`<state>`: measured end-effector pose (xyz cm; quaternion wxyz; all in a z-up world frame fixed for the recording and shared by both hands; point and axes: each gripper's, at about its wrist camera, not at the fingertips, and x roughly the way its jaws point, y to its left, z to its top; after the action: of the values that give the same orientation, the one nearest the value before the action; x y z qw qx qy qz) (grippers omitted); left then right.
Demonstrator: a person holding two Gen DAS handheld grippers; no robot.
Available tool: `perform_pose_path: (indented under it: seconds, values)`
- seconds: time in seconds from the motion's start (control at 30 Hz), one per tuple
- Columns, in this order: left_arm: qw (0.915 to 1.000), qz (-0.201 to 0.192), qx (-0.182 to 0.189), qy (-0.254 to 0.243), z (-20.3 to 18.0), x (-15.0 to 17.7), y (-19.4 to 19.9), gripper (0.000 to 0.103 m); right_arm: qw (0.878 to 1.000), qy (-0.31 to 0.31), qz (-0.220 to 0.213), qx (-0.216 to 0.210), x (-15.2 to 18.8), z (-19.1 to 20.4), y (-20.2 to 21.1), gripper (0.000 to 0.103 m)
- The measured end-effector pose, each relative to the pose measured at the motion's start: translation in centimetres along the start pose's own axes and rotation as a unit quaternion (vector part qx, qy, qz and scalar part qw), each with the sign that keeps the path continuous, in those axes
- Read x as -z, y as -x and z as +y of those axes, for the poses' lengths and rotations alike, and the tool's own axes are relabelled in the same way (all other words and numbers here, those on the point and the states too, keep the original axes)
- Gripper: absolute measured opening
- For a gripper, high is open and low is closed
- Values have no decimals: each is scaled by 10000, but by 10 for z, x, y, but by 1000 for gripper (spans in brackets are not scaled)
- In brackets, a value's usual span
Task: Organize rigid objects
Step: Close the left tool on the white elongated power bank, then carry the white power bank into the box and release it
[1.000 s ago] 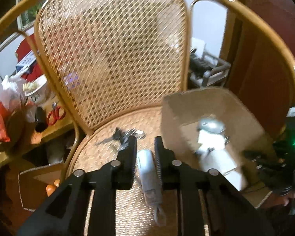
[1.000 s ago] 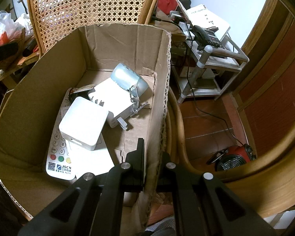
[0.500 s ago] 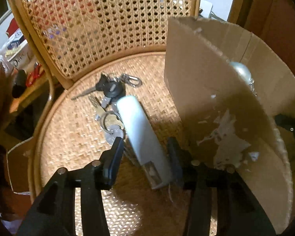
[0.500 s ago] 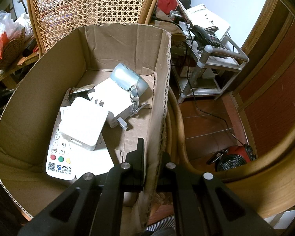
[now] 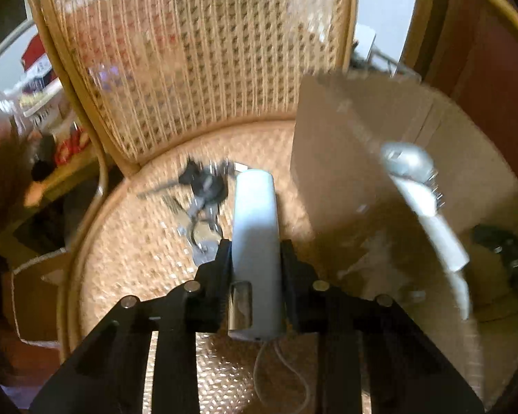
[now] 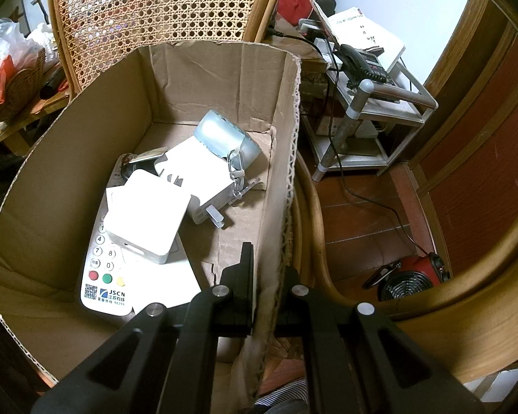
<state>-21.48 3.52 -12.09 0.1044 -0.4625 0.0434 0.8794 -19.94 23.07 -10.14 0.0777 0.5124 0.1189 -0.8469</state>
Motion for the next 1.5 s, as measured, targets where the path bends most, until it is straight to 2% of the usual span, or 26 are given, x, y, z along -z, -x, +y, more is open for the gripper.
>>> perform_pose_path:
  seconds: [0.13, 0.33, 0.53, 0.83, 0.9, 0.97, 1.0, 1.07, 1.1, 1.2, 1.27, 1.33, 1.43, 1.5]
  values:
    - [9984, -559, 41, 33, -4, -15, 42, 26, 10000, -1, -4, -1, 0, 0, 0, 8]
    - [9948, -998, 216, -39, -20, -30, 77, 26, 10000, 2, -3, -2, 0, 0, 0, 8]
    - [9928, -964, 716, -44, -52, -30, 78, 26, 10000, 3, -3, -4, 0, 0, 0, 8]
    - [9928, -567, 974, -405, -97, -17, 52, 26, 10000, 3, -1, -6, -1, 1, -1, 8]
    - [9932, -480, 932, -510, -105, -13, 49, 26, 10000, 5, 0, -8, -2, 3, -2, 8]
    - [9932, -600, 872, -492, -105, -12, 53, 30, 10000, 3, -2, -8, -1, 2, -1, 8]
    - [9933, -633, 854, -451, -103, -13, 55, 35, 10000, 6, 12, -29, -2, 3, -2, 9]
    - [9928, -744, 869, -366, -97, -15, 62, 63, 10000, 5, 8, -32, -2, 4, -3, 8]
    - [9926, -830, 843, -285, -92, -16, 66, 67, 10000, 2, 9, -33, -2, 5, -2, 8]
    - [9930, -925, 736, -83, -73, -21, 73, 68, 10000, 0, 0, -19, -2, 6, -3, 9]
    - [9934, -1010, 541, 89, -54, -24, 75, 70, 10000, -20, 12, -27, -3, 7, -4, 9]
    - [9937, -1118, 11, 58, -37, -26, 74, 71, 10000, 5, 5, -27, -2, 8, -4, 9]
    - [9949, -972, -166, 229, -10, -26, 64, 71, 10000, 5, 7, -31, -3, 10, -5, 9]
    - [9964, -737, -243, 353, 7, -24, 50, 71, 10000, 10, 6, -27, -2, 8, -5, 9]
